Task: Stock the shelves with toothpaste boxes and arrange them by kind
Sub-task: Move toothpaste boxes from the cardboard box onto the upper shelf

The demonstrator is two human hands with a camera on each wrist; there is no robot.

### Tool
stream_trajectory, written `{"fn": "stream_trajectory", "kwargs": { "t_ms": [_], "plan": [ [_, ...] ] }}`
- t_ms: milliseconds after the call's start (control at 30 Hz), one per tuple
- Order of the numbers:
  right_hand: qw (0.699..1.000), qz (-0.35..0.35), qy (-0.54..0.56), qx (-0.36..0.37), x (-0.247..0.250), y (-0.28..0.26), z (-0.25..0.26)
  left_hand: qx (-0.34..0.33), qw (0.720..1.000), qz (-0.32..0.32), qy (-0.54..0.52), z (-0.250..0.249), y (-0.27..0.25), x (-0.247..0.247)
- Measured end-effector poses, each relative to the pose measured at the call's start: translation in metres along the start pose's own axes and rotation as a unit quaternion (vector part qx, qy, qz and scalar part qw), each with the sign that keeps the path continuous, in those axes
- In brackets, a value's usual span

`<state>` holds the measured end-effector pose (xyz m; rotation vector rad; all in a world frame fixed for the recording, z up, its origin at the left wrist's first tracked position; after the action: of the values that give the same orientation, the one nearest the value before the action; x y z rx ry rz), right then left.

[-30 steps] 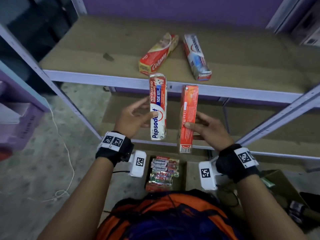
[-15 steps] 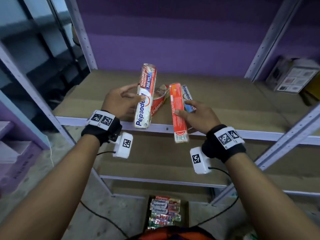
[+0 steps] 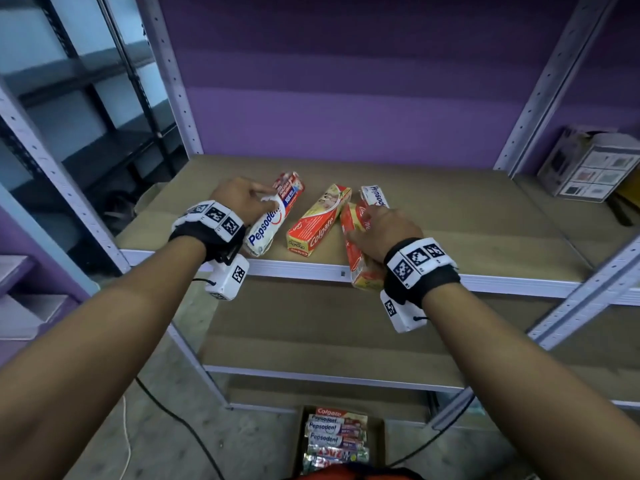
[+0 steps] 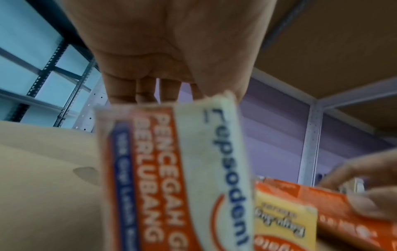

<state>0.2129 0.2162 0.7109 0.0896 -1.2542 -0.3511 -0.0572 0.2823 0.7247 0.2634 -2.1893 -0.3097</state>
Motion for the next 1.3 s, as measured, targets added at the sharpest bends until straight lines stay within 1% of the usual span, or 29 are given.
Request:
{"fn": "stream_trajectory", "kwargs": {
  "t_ms": [67,133,200,300,367,433,500,567,667,767,833,933,1133,1300],
  "plan": [
    [0.999,-0.009,-0.029,0.013,-0.004,0.003,0.008,-0.047,0.996,-0.003,0.077,0.0,0.002,-0.008],
    [0.999,-0.014,-0.043,0.021,-0.009,0.006,0.015,-0.078,0.989,0.007,0.126,0.001,0.003,-0.016],
    [0.998,-0.02,-0.048,0.021,-0.013,0.01,0.02,-0.091,0.984,0.021,0.15,0.003,0.004,-0.023],
    [0.997,-0.017,-0.072,0.034,-0.018,0.014,0.022,-0.096,0.984,0.03,0.148,0.001,0.008,-0.027],
    [0.996,0.004,-0.077,0.036,-0.02,0.017,0.022,-0.113,0.982,0.038,0.145,-0.002,0.008,-0.029],
    [0.995,0.045,-0.087,0.035,-0.018,0.022,0.021,-0.122,0.981,0.045,0.142,-0.002,0.008,-0.03],
    [0.988,0.079,-0.118,0.055,-0.012,0.027,0.019,-0.102,0.982,0.061,0.147,0.0,0.01,-0.028],
    [0.981,0.102,-0.131,0.097,-0.003,0.028,0.015,-0.073,0.978,0.104,0.169,0.003,0.011,-0.023],
    [0.967,0.15,-0.129,0.16,0.008,0.023,0.004,-0.056,0.96,0.197,0.193,0.003,0.006,-0.01],
    [0.954,0.214,-0.119,0.17,0.012,0.016,-0.007,-0.041,0.941,0.278,0.19,0.001,0.001,0.003],
    [0.949,0.235,-0.119,0.172,0.012,0.013,-0.011,-0.042,0.931,0.303,0.197,-0.001,0.001,0.006],
    [0.949,0.236,-0.103,0.181,0.01,0.012,-0.013,-0.06,0.928,0.296,0.218,-0.004,0.002,0.005],
    [0.956,0.217,-0.098,0.171,0.008,0.017,-0.012,-0.095,0.932,0.249,0.247,-0.006,0.004,-0.003],
    [0.964,0.19,-0.086,0.165,0.004,0.021,-0.007,-0.107,0.945,0.213,0.225,-0.007,0.007,-0.013]
  ]
}}
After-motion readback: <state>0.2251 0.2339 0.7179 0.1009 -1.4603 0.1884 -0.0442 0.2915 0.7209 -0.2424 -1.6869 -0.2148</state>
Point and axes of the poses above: each hand's wrist, its own y-axis towards the middle knuckle, its own x-axis out of the back of the hand, z = x × y, the point moved 2 cm from there along y, towards the middle knuckle, and after that the axes turned 12 degrees about -z, right-handed, at the moved point
